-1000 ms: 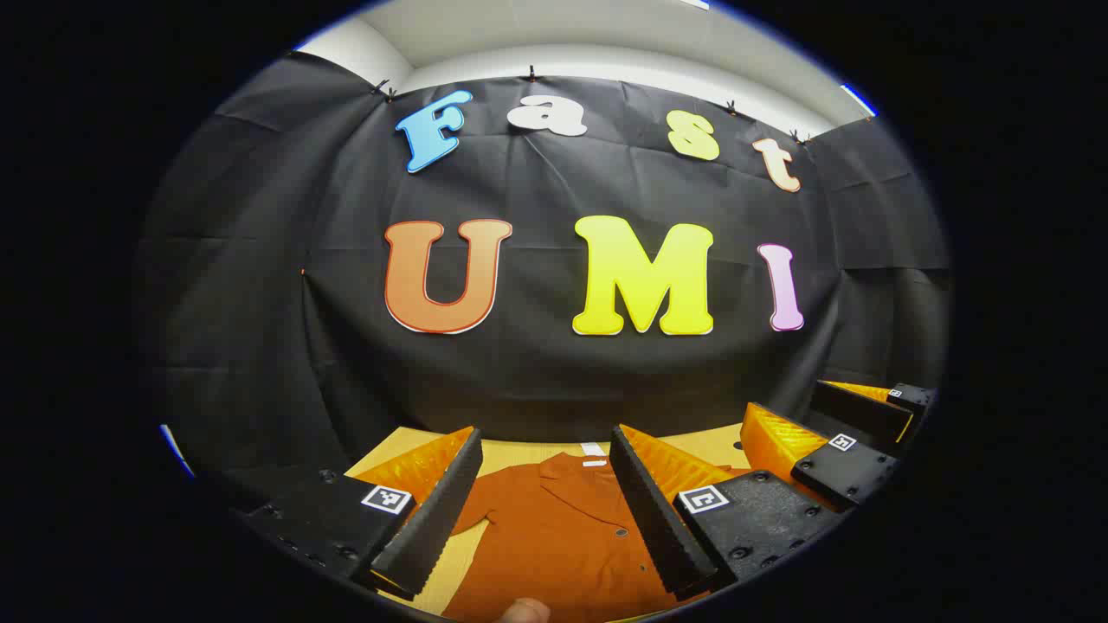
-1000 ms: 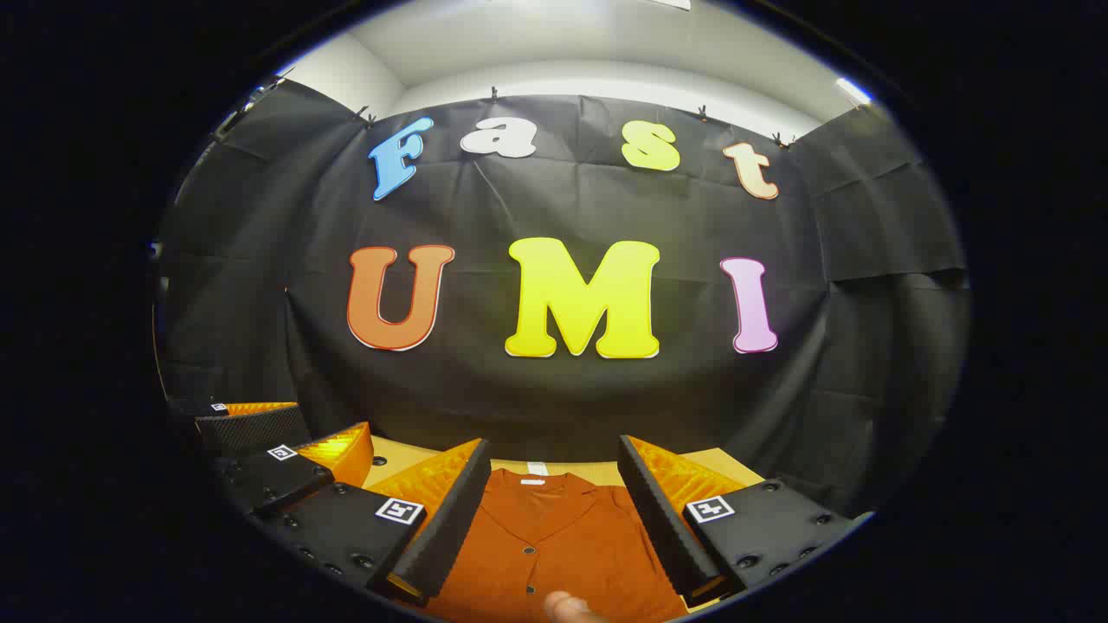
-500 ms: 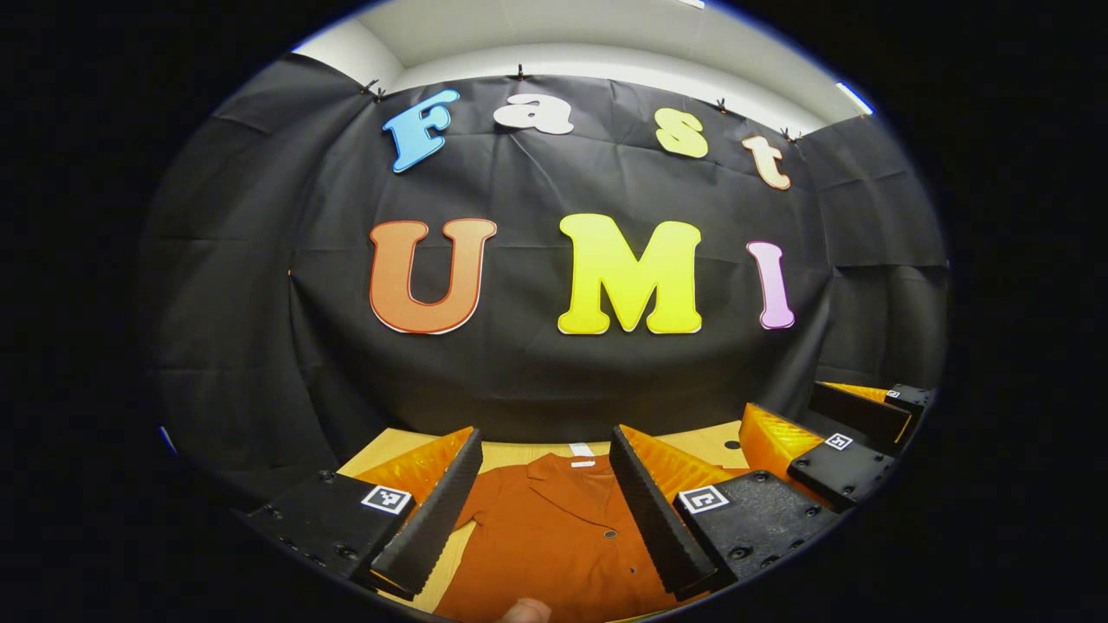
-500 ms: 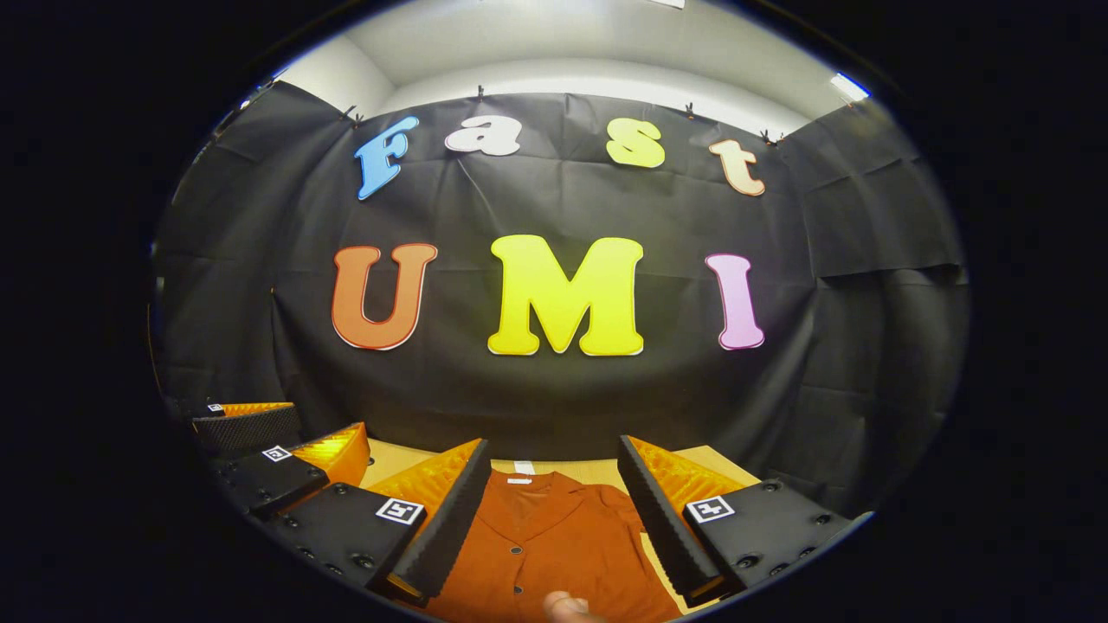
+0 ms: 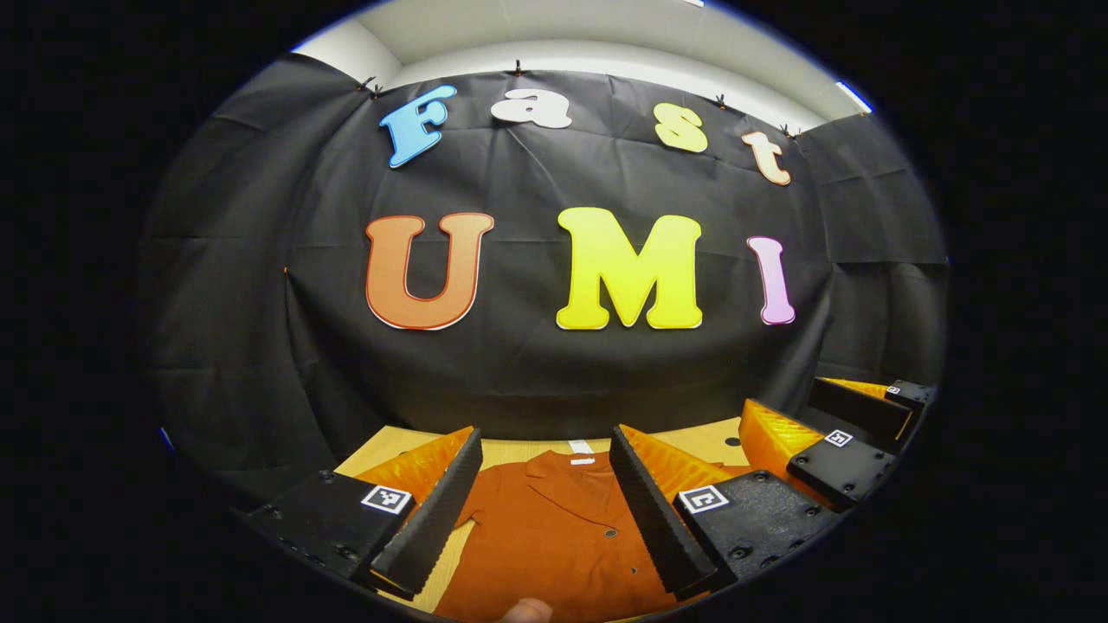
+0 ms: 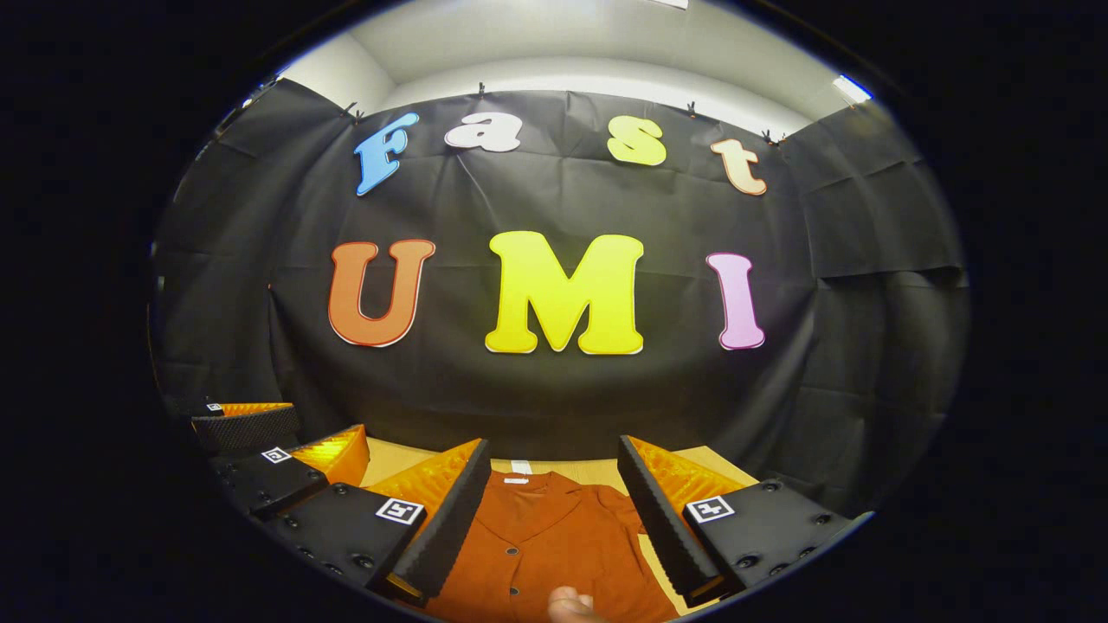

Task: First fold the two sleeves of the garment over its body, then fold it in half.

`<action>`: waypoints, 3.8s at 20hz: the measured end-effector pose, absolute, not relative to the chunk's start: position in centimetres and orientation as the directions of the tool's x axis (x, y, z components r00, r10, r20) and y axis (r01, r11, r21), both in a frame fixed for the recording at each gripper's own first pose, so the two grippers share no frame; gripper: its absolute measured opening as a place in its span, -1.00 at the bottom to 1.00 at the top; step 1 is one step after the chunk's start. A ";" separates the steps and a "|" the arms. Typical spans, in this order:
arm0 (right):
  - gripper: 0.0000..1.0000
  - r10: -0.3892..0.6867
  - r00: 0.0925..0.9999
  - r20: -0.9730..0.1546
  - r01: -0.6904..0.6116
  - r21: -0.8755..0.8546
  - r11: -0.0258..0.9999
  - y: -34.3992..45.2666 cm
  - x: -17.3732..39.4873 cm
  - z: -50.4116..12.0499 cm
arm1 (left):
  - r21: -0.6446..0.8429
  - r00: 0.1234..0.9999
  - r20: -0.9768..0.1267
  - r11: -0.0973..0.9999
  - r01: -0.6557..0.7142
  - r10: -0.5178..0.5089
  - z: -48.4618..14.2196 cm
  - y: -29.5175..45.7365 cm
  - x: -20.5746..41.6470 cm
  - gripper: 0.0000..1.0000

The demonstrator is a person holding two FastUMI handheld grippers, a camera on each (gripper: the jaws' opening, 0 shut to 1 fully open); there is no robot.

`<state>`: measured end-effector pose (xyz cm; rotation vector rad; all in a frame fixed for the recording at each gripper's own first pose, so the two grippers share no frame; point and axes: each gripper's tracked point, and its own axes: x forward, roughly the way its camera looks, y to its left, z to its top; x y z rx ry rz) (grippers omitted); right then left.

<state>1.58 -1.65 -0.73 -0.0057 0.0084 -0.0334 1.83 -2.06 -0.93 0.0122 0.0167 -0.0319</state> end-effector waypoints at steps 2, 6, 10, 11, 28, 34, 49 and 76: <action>0.88 -0.032 0.999 -0.003 0.032 -0.011 0.999 -1.6 1.8 -0.6 | 0.008 0.999 -0.019 0.999 0.035 -0.035 -1.0 -2.0 1.9 0.92; 0.88 -0.029 1.000 -0.006 0.029 -0.012 1.000 -1.5 2.1 -0.9 | 0.005 0.999 -0.016 1.000 0.031 -0.031 -1.1 -1.9 2.2 0.92; 0.89 -0.023 1.000 0.000 0.023 0.000 1.000 -1.3 2.1 -0.6 | 0.022 1.000 -0.002 0.999 0.029 -0.029 -0.6 -1.7 2.2 0.92; 0.88 -0.024 1.000 0.005 0.024 -0.001 1.000 -1.3 2.1 -0.5 | 0.021 1.000 -0.003 0.999 0.028 -0.028 -0.5 -1.6 2.3 0.92; 0.89 -0.032 0.999 -0.004 0.032 -0.002 1.000 -1.6 1.3 -1.0 | 0.017 0.999 -0.016 0.999 0.032 -0.032 -1.0 -1.9 1.5 0.92; 0.89 -0.034 0.999 -0.009 0.034 -0.003 0.999 -2.0 1.1 -1.2 | 0.015 0.999 -0.021 0.999 0.034 -0.033 -1.4 -2.3 1.3 0.92; 0.89 -0.009 0.996 -0.083 0.012 0.039 0.999 -6.8 3.9 -3.1 | 0.009 0.999 -0.035 1.000 0.012 -0.011 -2.1 -5.8 1.9 0.92; 0.89 -0.158 0.414 -0.896 0.544 0.104 0.832 -46.6 10.9 -34.7 | 0.021 0.901 -0.408 0.988 -0.152 0.147 -14.4 -11.8 0.4 0.93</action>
